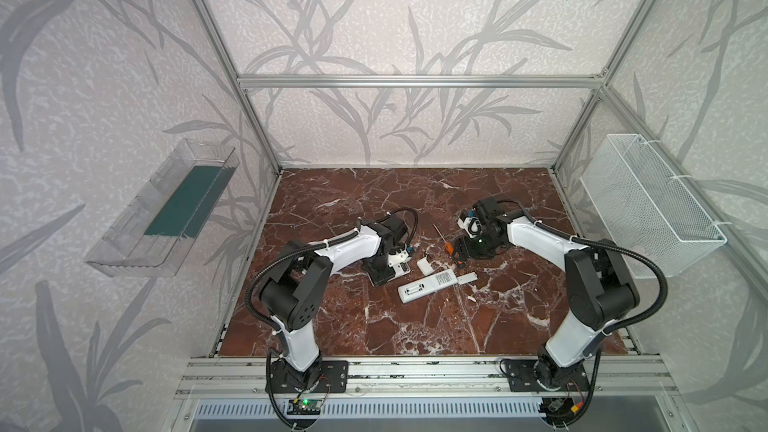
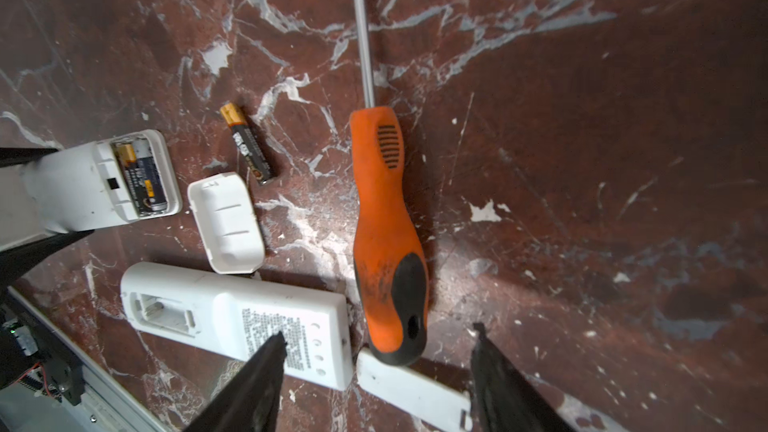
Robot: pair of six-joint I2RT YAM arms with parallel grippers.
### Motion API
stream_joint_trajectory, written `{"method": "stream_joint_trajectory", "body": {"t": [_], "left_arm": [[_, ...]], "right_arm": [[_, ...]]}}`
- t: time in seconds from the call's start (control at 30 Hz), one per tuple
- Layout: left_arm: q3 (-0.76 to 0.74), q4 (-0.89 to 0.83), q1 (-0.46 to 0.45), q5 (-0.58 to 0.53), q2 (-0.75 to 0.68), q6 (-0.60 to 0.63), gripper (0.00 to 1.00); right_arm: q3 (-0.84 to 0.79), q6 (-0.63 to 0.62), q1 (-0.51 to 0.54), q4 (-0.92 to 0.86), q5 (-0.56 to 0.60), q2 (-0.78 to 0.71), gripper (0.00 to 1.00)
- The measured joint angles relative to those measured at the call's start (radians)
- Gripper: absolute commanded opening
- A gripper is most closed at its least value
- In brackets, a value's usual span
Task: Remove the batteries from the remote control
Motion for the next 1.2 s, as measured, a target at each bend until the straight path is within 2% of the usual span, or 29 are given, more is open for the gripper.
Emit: {"method": "stream_joint_trajectory", "body": {"t": [0.1,0.4,0.53,0.67,0.83,0.97,1.1,1.2], "left_arm": [[0.005,0.001,0.003,-0.003,0.012,0.007,0.68],[0.005,0.004,0.006,-0.029,0.013,0.002,0.99],[0.005,0.007,0.008,-0.031,-0.026,-0.004,0.99],[0.006,0.008,0.019,-0.032,-0.117,-0.035,0.99],[0.007,0.039,0.061,0.003,-0.286,-0.130,0.99],[-0.038,0.159,0.115,0.052,-0.451,-0.287,0.99],[-0.147,0.308,0.166,0.103,-0.605,-0.502,0.99],[-0.203,0.395,0.195,0.173,-0.666,-0.651,0.99]], "right_arm": [[0.004,-0.012,0.005,0.003,0.007,0.032,0.69],[0.034,-0.034,0.018,0.005,0.040,0.095,0.62],[0.048,-0.045,0.026,0.010,0.059,0.109,0.53],[0.059,-0.056,0.039,0.016,0.071,0.122,0.37],[0.059,-0.069,0.051,0.020,0.085,0.123,0.20],[0.042,-0.071,0.056,0.028,0.098,0.105,0.13],[0.023,-0.070,0.056,0.025,0.107,0.037,0.11],[0.022,-0.069,0.056,0.020,0.076,-0.049,0.10]]}}
